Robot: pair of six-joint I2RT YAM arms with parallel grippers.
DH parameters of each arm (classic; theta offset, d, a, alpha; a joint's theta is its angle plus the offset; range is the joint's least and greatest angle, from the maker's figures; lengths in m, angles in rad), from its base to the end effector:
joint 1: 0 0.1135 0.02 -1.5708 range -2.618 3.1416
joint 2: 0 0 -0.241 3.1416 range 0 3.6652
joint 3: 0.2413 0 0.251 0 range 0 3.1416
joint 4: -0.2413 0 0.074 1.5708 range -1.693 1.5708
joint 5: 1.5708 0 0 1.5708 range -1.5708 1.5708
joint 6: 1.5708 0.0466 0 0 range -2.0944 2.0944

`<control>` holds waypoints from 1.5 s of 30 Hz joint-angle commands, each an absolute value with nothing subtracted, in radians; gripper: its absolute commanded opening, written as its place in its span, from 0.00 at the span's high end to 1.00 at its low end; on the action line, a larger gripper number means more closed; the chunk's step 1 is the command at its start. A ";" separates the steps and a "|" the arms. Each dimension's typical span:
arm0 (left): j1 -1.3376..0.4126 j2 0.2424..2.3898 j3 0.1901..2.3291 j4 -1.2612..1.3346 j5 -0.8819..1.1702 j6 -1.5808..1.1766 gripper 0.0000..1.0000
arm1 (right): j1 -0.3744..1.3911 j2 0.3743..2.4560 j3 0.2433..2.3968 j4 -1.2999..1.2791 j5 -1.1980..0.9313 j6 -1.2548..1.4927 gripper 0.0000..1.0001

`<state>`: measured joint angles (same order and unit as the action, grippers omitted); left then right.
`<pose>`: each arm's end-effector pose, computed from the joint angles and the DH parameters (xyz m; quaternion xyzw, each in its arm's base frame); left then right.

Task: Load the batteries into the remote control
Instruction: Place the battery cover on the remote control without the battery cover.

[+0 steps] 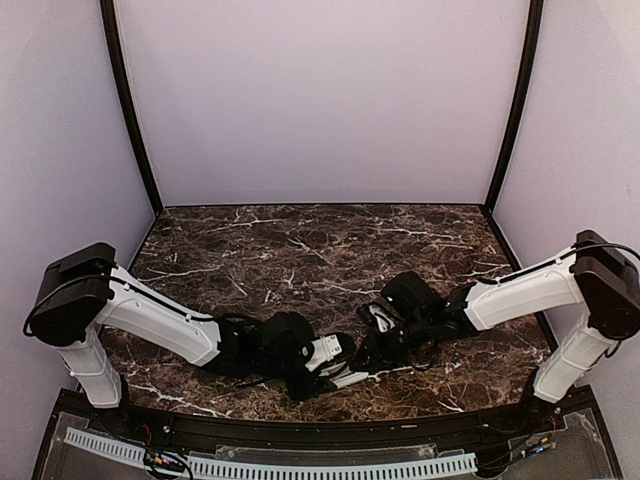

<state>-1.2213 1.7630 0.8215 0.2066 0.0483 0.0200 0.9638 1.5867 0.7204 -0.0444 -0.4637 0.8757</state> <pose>0.1168 -0.3272 0.1075 0.5393 0.7376 -0.2475 0.3223 0.1530 0.2569 0.1162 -0.1149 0.9165 0.3826 0.0182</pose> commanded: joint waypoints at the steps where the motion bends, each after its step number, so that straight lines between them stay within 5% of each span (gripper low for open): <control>1: -1.218 1.729 0.793 0.126 0.067 0.016 0.48 | 0.994 1.627 0.736 -0.137 -0.412 0.856 0.87; 28: -1.216 1.732 0.791 0.126 0.047 0.026 0.48 | 1.020 1.611 0.867 -0.331 -0.324 0.803 0.68; 40: -1.216 1.718 0.780 0.092 0.034 0.006 0.48 | 1.022 1.578 0.913 -0.413 -0.278 0.777 0.73; 45: -1.216 1.653 0.716 0.110 0.028 -0.033 0.38 | 1.020 1.576 0.932 -0.421 -0.281 0.763 0.72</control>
<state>-1.2201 1.7233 0.7780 0.1772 0.0383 0.0029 1.0119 1.5990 0.9009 -0.3973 -0.3035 0.7849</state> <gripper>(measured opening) 0.565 0.277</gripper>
